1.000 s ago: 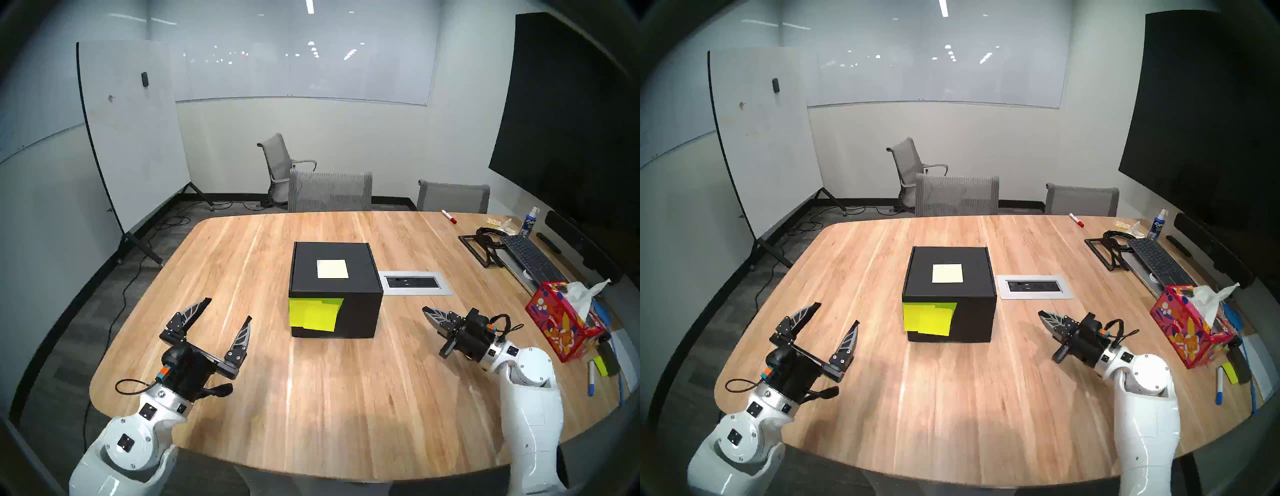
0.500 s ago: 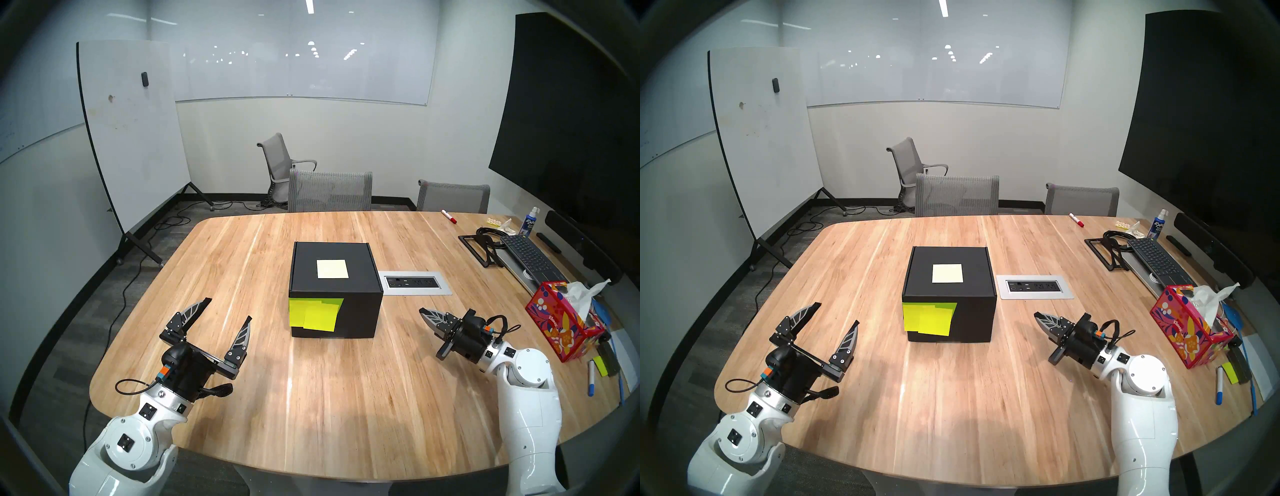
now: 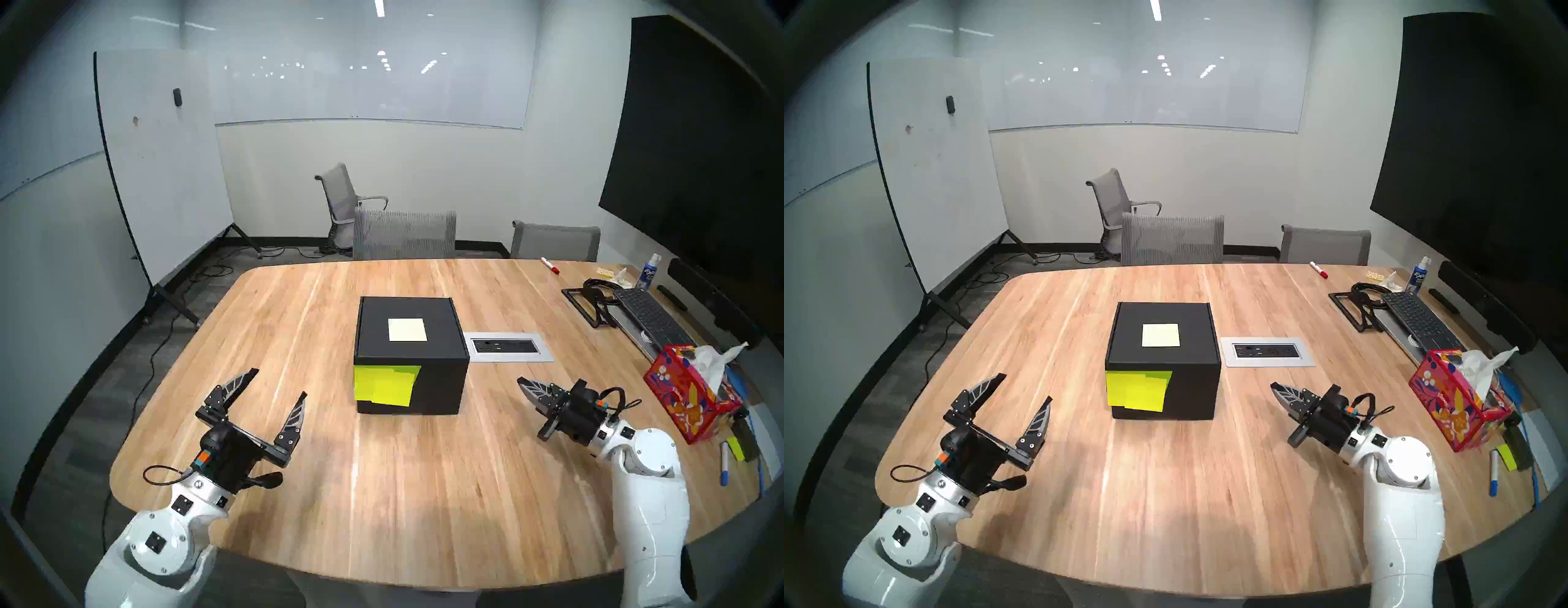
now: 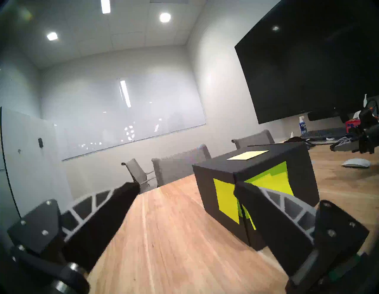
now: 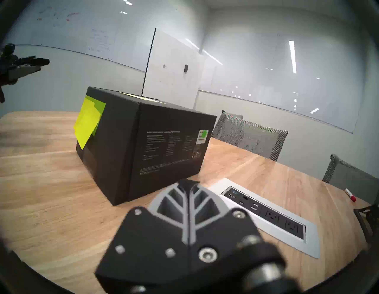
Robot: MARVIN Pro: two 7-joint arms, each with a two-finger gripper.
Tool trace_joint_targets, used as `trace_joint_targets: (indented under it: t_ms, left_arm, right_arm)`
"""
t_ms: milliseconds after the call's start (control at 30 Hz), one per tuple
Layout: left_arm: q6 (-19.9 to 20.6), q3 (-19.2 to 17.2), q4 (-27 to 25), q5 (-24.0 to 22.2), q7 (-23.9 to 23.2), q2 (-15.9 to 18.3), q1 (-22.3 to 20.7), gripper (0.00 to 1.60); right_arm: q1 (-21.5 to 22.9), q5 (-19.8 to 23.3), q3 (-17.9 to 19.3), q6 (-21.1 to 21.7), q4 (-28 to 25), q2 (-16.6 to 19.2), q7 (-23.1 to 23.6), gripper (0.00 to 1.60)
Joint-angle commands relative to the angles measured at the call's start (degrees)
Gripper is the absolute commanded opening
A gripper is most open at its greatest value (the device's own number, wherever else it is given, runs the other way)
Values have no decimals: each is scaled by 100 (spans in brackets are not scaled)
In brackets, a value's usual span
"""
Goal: Open the box and place the mouse inside
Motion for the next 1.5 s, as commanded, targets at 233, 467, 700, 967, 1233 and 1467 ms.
trace_joint_targets:
  t_ms: [233,467,700,967,1233,1467]
  left_arm:
    - [-223,19,113,167,-61,82,-152,160]
    - [-155,111,326,191,-179,125,-336,160]
    - [-109,186,536,224,-162,43,-522,0]
    - [-134,191,606,162,-180,27,-595,0]
    - [-147,173,604,119,-284,141,-606,0]
    - [-118,177,670,218,-389,221,-697,0]
  right_arm:
    - [110,20,-27,-11,-64,-14,0,0]
    - [96,13,-12,-11,-84,-13,5,0]
    - [80,19,10,-12,-90,-10,13,0]
    - [76,0,14,-35,-71,-5,9,0]
    - [88,-25,-10,-17,-124,-16,10,0]
    - [119,-56,-32,-6,-99,-24,-2,0]
